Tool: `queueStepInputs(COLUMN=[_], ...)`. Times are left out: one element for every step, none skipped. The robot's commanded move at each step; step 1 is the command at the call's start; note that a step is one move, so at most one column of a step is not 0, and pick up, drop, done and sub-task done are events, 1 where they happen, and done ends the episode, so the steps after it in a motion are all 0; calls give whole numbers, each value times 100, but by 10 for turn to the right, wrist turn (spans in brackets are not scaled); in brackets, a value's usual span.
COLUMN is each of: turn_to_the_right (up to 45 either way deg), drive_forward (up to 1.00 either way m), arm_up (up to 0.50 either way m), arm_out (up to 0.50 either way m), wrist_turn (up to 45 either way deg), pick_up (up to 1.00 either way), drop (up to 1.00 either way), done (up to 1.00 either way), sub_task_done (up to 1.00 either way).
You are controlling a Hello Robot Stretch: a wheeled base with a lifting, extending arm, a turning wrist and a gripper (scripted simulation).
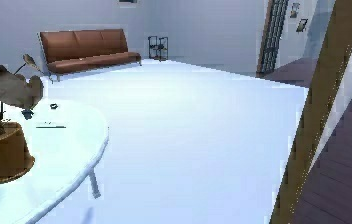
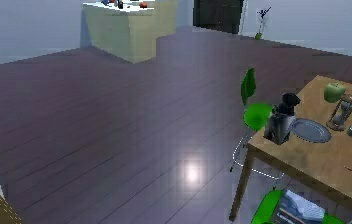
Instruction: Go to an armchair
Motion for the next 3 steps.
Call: queueStepInputs(turn_to_the_right=[30, 0, 390], drive_forward=[0, 60, 0], arm_up=[0, 0, 0], arm_out=[0, 0, 0], wrist_turn=[0, 0, 0], pick_up=[0, 0, 0], drop=[0, 0, 0], done=[0, 0, 0], sub_task_done=[0, 0, 0])
